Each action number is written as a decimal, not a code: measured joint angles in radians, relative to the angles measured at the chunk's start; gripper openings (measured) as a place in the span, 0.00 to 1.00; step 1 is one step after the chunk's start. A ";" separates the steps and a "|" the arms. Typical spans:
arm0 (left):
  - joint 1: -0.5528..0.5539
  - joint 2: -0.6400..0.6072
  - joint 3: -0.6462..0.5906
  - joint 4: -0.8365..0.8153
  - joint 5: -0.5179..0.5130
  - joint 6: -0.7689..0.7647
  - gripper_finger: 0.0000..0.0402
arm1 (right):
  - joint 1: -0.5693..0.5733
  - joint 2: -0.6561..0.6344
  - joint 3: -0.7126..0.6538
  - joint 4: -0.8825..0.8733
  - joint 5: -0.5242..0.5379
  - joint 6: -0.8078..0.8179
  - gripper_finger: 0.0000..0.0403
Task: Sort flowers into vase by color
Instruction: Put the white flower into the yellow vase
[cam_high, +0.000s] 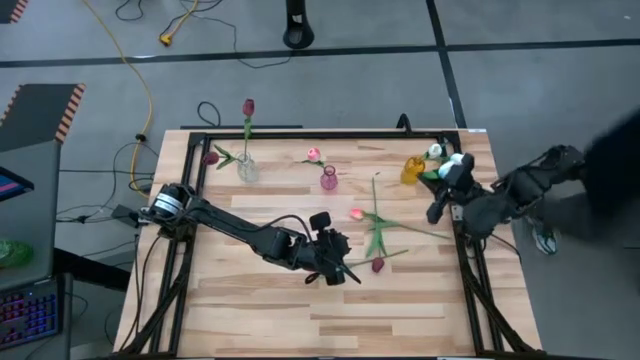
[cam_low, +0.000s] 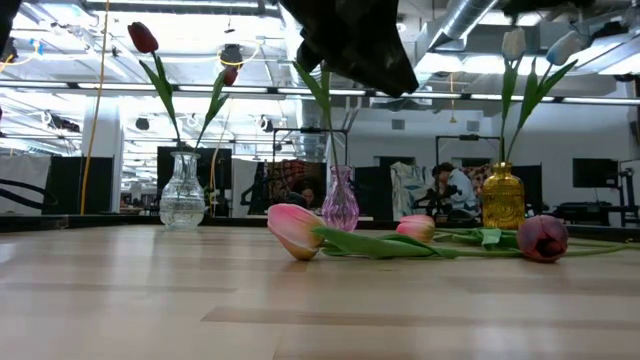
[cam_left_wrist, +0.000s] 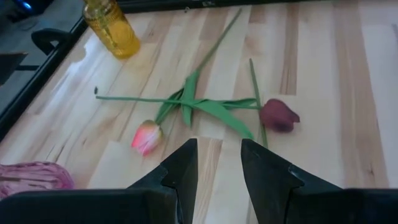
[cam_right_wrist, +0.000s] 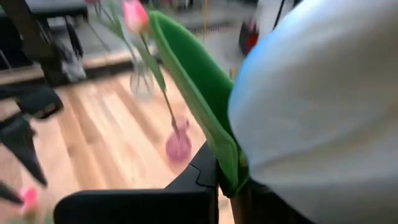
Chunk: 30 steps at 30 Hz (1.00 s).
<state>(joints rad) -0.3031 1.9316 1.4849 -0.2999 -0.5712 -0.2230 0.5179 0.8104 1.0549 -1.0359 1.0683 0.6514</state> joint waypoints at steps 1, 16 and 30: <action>0.000 0.000 0.000 -0.003 0.000 0.000 0.28 | -0.019 0.000 0.008 -0.054 -0.034 0.036 0.10; 0.000 0.000 0.000 0.007 0.008 -0.005 0.28 | -0.171 0.119 0.016 -0.298 -0.041 0.113 0.10; 0.000 0.000 0.000 0.007 0.008 -0.010 0.28 | -0.206 0.218 0.253 -0.296 -0.018 -0.081 0.10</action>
<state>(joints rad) -0.3031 1.9316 1.4848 -0.2924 -0.5629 -0.2330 0.3115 1.0285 1.3075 -1.3316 1.0505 0.5706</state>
